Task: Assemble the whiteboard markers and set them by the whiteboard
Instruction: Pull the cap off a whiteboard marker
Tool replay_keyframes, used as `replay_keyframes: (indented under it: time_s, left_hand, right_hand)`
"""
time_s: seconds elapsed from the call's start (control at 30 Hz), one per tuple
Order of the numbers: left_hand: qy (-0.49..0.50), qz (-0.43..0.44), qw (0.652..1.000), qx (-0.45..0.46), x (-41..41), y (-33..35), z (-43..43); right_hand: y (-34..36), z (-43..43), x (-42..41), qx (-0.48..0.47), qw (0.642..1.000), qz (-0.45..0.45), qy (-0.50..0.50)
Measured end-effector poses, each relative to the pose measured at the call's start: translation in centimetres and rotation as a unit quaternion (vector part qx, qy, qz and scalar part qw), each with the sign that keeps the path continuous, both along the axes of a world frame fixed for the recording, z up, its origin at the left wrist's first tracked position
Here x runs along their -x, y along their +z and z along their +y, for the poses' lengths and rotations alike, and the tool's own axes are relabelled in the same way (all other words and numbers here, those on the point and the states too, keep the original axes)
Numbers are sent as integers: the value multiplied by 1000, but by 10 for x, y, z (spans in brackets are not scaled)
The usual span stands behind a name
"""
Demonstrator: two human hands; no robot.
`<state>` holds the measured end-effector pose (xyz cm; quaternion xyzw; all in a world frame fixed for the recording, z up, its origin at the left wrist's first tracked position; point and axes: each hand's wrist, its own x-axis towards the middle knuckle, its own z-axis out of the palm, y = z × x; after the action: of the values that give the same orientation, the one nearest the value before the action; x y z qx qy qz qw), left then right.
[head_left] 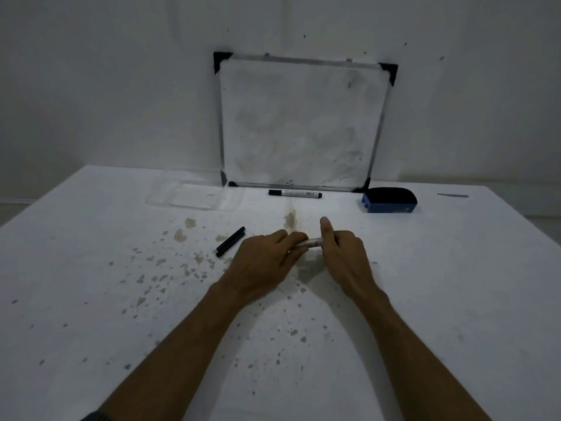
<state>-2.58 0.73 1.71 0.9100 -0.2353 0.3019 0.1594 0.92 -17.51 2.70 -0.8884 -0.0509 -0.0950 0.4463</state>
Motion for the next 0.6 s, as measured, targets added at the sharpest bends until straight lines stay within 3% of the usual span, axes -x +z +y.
replay_keyframes:
  time_s: [0.13, 0.23, 0.33, 0.4, 0.47, 0.53, 0.6]
  left_hand:
    - [-18, -32, 999, -15, -2, -3, -2]
    - [-36, 12, 999, -8, 4, -4, -8]
    - [-60, 137, 986, 73, 4, 5, -7]
    - [-97, 292, 935, 174, 3, 11, -1]
    - [-115, 347, 900, 238, 9, 14, 0]
    - [-92, 269, 934, 215, 14, 13, -3]
    - [-61, 109, 984, 127, 15, 8, -8]
  right_hand:
    - [-4, 2, -6, 36, 999, 20, -20]
    - [-7, -1, -4, 10, 1000, 7, -15]
    - [-8, -3, 0, -4, 998, -55, 42]
    - [-5, -4, 7, 8, 991, -100, 92]
    - [-4, -5, 12, -12, 983, -146, 114]
    - [-1, -3, 11, -3, 987, -132, 96]
    - [4, -1, 8, 6, 997, -51, 60]
